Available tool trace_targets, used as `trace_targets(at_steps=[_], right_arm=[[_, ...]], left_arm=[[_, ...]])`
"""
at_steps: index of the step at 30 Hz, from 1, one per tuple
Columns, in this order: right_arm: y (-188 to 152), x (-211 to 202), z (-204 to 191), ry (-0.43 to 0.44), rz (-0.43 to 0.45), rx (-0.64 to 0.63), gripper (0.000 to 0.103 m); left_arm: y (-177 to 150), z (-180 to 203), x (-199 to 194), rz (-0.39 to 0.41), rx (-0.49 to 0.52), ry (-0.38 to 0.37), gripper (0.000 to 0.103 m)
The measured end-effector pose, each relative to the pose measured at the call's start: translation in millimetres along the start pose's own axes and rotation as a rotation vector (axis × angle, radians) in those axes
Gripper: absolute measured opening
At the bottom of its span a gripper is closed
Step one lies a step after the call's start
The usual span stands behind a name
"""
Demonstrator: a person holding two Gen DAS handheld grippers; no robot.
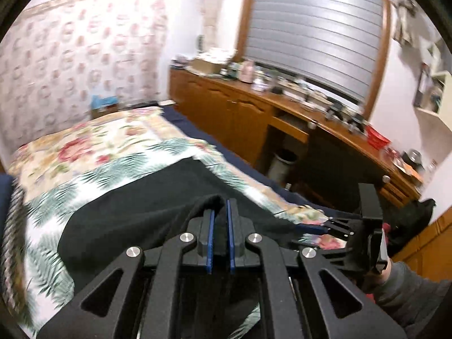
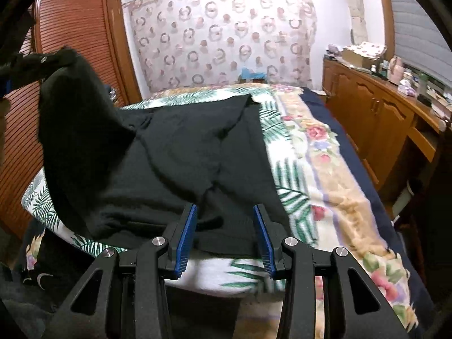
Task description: Fold small clothes
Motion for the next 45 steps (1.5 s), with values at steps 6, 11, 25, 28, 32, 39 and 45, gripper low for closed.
trace_targets(at_steps=[6,11,25,28,32,39,45], right_arm=[[-6,-14,4,-0.022,0.018,0.01,0.042],[-9,-18,0,-0.025,0.026,0.013,0.042],[26,2,-36,0.042,0.043,-0.082,0.042],[37,9,-60,0.077,0.048,-0.127,0.042],[52,23,-100,0.142,0.049,-0.206,0.043],[68,70,-168,0.285,0.008,-0.324,0.043],[74,121,-210,0.393,-0.09,-0.372,0.054]], left_arm=[[-11,23,33,-0.096,0.026,-0.015,0.009],[-23,17,22,-0.098,0.018,-0.01,0.032],[-75,-75,-43,-0.05,-0.047,0.207,0.071],[-90,-99,-57,-0.036,-0.099,0.248,0.072],[-109,-124,-81,-0.003,-0.165,0.306,0.073],[-126,-145,-111,0.036,-0.216,0.38,0.073],[-134,-150,-122,0.05,-0.221,0.394,0.073]])
Point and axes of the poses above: each gripper's, at about its wrist camera, not at the fingertips, and x roughly the way its jaws point, z to its right, y to its top, the point moved 4 cm from there along x, roughly the way its jaws point, and after that the axes turned 1 degree about z, right-handed, at the moved point
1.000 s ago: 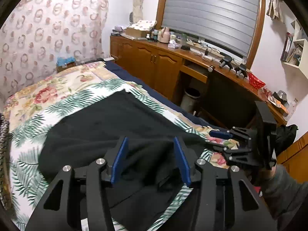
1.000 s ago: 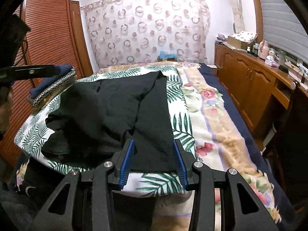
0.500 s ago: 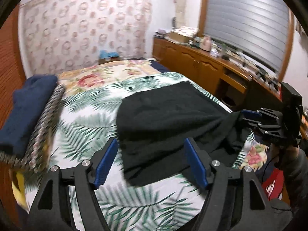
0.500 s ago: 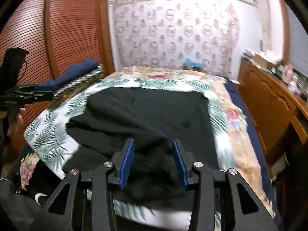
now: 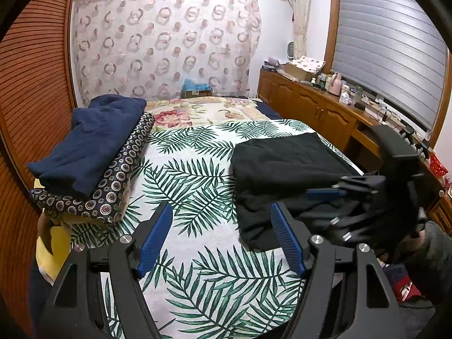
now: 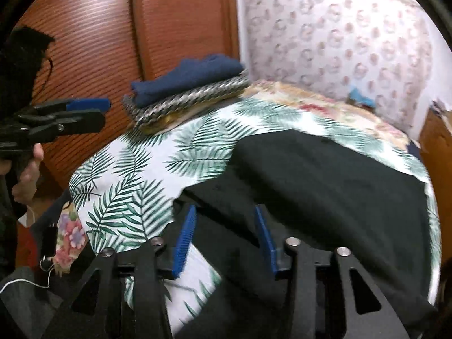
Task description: Fold small clothes
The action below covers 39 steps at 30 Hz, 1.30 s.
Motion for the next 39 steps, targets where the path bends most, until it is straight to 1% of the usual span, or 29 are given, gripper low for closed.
trace_targets(at_steps=[1,4,8,10,15,16,17,18,19,20,22,23,25,26,28,31,34,36,39], right_arm=[[3,10,-2,0.016,-0.02,-0.006,0.056],[16,42,-5,0.037,-0.083,-0.024,0.057],[23,65,-9,0.049,-0.136,-0.062,0.057],[23,80,-8,0.033,-0.171,-0.073,0.057],[28,89,-11,-0.016,-0.172,-0.116,0.056],[27,91,-14,-0.031,-0.169,-0.134,0.051],[27,91,-17,-0.057,-0.162,-0.151,0.031],[27,92,-15,-0.075,-0.156,-0.158,0.008],[27,91,-12,-0.069,-0.155,-0.144,0.008],[28,90,-5,-0.043,-0.155,-0.112,0.008],[29,80,5,-0.031,-0.132,-0.069,0.007],[30,71,15,-0.029,-0.123,-0.036,0.007],[39,41,43,-0.025,-0.041,0.087,0.007],[46,25,60,-0.028,-0.003,0.129,0.007],[56,-3,87,-0.078,0.044,0.152,0.007],[71,-40,137,-0.16,0.082,0.188,0.007],[85,-63,185,-0.259,0.098,0.205,0.007],[93,-65,213,-0.311,0.081,0.217,0.007],[98,-59,252,-0.373,0.026,0.243,0.007]], left_arm=[[-1,-1,0,0.0,-0.002,-0.002,0.073],[-5,-3,0,0.001,-0.008,-0.006,0.073],[-11,-8,-1,0.0,-0.025,-0.013,0.073],[-13,-9,-1,-0.004,-0.028,-0.011,0.073],[-18,-14,-2,-0.004,-0.042,-0.008,0.073],[-18,-15,-2,-0.004,-0.044,-0.007,0.073],[-18,-16,-2,-0.003,-0.047,-0.007,0.073],[-19,-16,-2,-0.003,-0.048,-0.008,0.073],[-19,-16,-3,-0.002,-0.05,-0.007,0.073],[-20,-17,-3,-0.002,-0.052,-0.008,0.073],[-20,-17,-3,-0.002,-0.053,-0.009,0.073],[-21,-17,-3,-0.002,-0.055,-0.014,0.073],[-23,-16,-4,0.0,-0.06,-0.024,0.073],[-23,-14,-4,-0.001,-0.061,-0.028,0.073],[-24,-11,-3,-0.007,-0.052,-0.032,0.073],[-24,-5,-2,-0.006,-0.042,-0.044,0.073],[-24,1,1,-0.009,-0.04,-0.06,0.073],[-24,6,4,-0.016,-0.032,-0.065,0.073],[-25,12,9,-0.028,-0.019,-0.07,0.073]])
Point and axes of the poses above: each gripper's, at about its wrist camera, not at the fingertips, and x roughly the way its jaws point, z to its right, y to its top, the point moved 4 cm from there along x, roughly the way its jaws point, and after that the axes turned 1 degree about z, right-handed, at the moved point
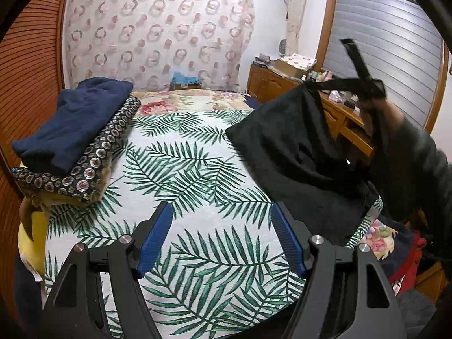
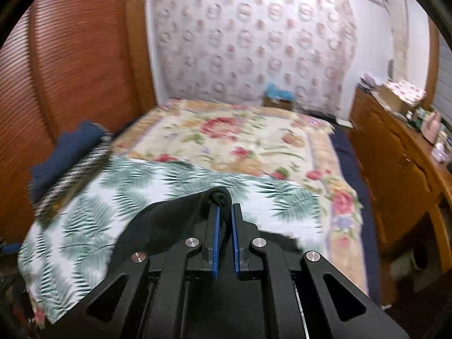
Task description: Fold small clothes
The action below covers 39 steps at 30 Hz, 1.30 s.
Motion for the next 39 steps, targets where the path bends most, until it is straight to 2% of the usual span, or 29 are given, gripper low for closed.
trace_targets(at_steps=[2,8,10,11,12,15,19,22,25,29,34,39], right_arm=[[4,16,15,-0.04,-0.036,0.012,0.007],[23,57,18,-0.133,-0.086,0.035,0.008],[24,70,13,-0.133,-0.149,0.046,0.021],[22,71,15,-0.154,-0.168,0.046,0.034],[20,68,15,-0.162,-0.161,0.043,0.043],[19,43,20,-0.129,-0.141,0.037,0.043],[-13,-4,12,-0.065,-0.141,-0.009,0.043],[-51,-33,-4,-0.005,-0.141,-0.028,0.043],[-92,-50,-8,0.056,-0.173,0.02,0.043],[-143,-46,-6,0.097,-0.206,0.123,0.043],[-169,-49,3,0.156,-0.169,0.258,0.043],[-176,-47,5,0.164,-0.169,0.283,0.043]], left_arm=[[-2,3,3,-0.007,0.006,-0.004,0.073],[-7,9,13,-0.036,0.016,-0.012,0.073],[-9,11,15,-0.042,0.02,-0.016,0.073],[-10,12,16,-0.045,0.022,-0.018,0.073],[-11,14,18,-0.048,0.025,-0.021,0.073],[-12,19,22,-0.056,0.03,-0.03,0.073],[-12,29,29,-0.064,0.04,-0.047,0.073],[-10,41,36,-0.071,0.056,-0.063,0.073],[-10,56,47,-0.088,0.078,-0.081,0.073],[-9,78,64,-0.11,0.12,-0.096,0.073],[-11,105,88,-0.145,0.154,-0.133,0.073],[-24,129,106,-0.192,0.174,-0.172,0.073]])
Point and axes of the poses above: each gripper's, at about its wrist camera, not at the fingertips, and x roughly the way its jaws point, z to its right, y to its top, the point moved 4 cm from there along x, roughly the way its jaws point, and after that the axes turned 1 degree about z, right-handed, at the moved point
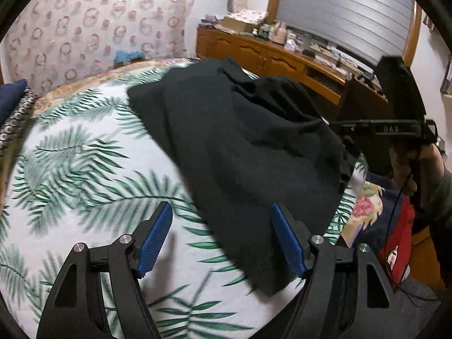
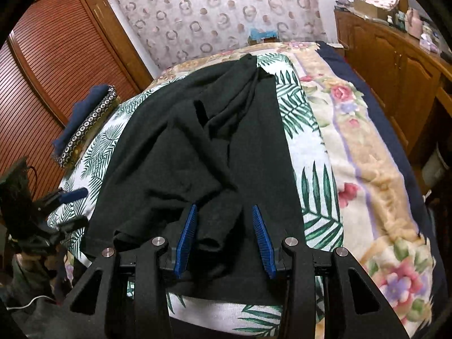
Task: Fold small clothes
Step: 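Lower the shirt onto the quilt and grasp its edge with the left tool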
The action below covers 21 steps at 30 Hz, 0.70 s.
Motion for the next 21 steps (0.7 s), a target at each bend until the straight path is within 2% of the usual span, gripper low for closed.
trace_targets(at_steps=[2,3,4,6,11,14,18,21], right_arm=[[0,-3,0,0.002,0.006,-0.004,0.042],[0,-4,1,0.006,0.016,-0.007,0.029],[-2,-5,-1,0.014,0.018,-0.013,0.011],[-4,-9,-8,0.035,0.019,-0.036,0.005],[-10,-33,-22,0.068,0.083,-0.103,0.004],[-12,-59,-22,0.045,0.14,-0.114,0.004],[-15,-100,-7,-0.028,0.211,-0.112,0.004],[-31,-105,9,-0.082,0.192,-0.094,0.004]], left_arm=[[-4,7,6,-0.016,0.002,-0.012,0.073],[-5,8,8,-0.022,0.003,-0.015,0.073],[-6,10,9,-0.027,0.005,-0.016,0.073],[-8,14,10,-0.031,0.009,-0.02,0.073],[-7,16,5,-0.021,0.011,-0.021,0.073],[-7,18,-2,-0.006,0.008,-0.031,0.073],[-10,21,-10,0.001,0.006,-0.053,0.073],[-14,26,-10,-0.012,0.018,-0.069,0.073]])
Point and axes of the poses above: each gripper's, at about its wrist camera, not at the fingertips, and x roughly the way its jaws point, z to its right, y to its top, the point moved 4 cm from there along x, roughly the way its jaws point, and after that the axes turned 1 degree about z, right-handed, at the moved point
